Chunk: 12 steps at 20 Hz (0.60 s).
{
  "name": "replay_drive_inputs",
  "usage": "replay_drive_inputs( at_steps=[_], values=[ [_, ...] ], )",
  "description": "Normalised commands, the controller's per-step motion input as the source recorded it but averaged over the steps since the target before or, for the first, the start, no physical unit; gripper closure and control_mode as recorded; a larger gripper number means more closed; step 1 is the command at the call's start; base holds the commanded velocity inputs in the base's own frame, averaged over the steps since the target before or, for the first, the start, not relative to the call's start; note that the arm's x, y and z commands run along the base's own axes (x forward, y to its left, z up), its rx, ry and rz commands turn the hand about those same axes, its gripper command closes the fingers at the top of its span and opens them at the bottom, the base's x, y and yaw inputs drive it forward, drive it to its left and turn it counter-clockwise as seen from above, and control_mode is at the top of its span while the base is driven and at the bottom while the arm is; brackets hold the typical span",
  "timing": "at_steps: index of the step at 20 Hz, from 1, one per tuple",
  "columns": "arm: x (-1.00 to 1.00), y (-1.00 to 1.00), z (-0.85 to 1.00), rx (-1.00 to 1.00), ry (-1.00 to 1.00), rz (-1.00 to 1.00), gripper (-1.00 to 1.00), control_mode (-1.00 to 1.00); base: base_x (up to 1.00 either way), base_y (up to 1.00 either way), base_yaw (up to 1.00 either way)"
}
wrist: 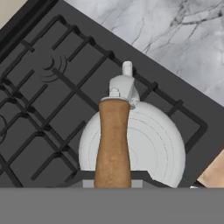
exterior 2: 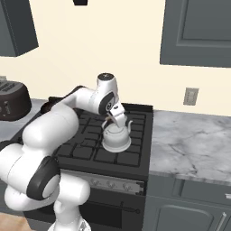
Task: Pick the kettle from the counter and place it on a stove burner. Then turn the burner on.
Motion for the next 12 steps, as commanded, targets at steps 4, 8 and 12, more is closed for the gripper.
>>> replay_drive_inputs(
  at_steps=[4,8,12],
  values=[
    [0.26,-0.01,-0.14,0.00,0.00,0.00,1.00,-1.00,0.00,0.00,0.00],
    [0.22,-0.09,-0.14,0.00,0.00,0.00,1.00,-1.00,0.00,0.00,0.00],
    [0.19,-0.11,-0.13,0.00,0.00,0.00,1.00,-1.00,0.00,0.00,0.00]
  ],
)
